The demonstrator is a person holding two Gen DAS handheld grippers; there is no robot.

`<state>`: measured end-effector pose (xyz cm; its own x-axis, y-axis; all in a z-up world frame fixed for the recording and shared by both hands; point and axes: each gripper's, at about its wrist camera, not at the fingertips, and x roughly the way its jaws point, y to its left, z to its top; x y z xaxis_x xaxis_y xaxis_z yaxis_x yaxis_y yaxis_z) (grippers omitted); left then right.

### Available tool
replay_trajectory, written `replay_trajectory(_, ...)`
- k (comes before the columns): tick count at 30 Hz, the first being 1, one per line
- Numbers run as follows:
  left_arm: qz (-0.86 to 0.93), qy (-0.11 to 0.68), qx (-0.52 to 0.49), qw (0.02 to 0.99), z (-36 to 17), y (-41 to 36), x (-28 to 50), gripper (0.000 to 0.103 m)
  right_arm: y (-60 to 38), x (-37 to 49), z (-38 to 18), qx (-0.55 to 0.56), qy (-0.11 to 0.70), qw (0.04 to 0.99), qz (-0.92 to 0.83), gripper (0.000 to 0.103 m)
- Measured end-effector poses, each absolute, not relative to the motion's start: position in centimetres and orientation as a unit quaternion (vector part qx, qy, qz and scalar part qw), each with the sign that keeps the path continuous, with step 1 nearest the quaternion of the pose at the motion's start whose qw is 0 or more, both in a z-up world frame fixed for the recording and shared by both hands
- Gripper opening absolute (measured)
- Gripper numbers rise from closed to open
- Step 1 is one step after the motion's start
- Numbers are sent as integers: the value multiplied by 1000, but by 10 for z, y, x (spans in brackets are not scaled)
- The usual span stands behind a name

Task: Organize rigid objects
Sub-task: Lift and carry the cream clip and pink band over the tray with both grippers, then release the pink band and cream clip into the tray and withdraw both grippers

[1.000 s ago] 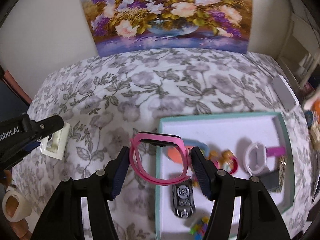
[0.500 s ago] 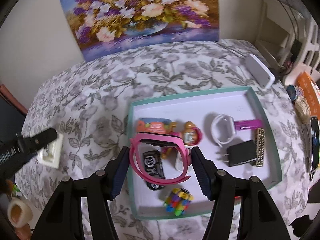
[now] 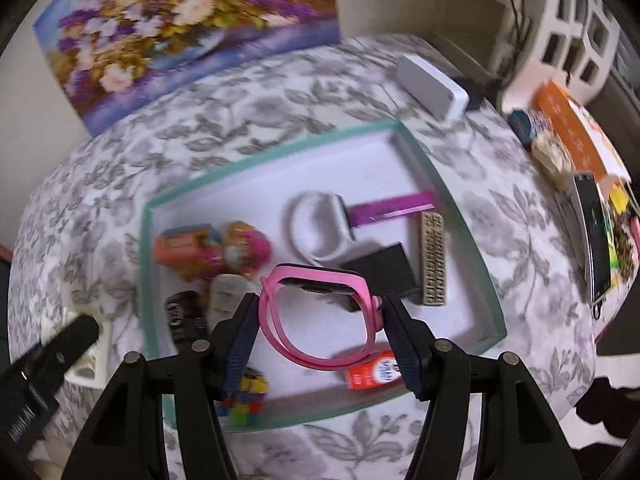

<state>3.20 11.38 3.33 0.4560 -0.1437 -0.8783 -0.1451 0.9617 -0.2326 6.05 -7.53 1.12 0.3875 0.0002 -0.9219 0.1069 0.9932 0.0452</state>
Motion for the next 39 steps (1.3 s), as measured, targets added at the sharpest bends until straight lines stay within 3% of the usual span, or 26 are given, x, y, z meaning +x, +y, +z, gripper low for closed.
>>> replay_trajectory(37,-25,592,-91,800,-21,60,44,42,-96,67,-12,56,595,801,-38,64)
replay_trajectory(39,-26,593,-94,799,-21,60,44,46,-95,68,-12,57,596,800,-38,64)
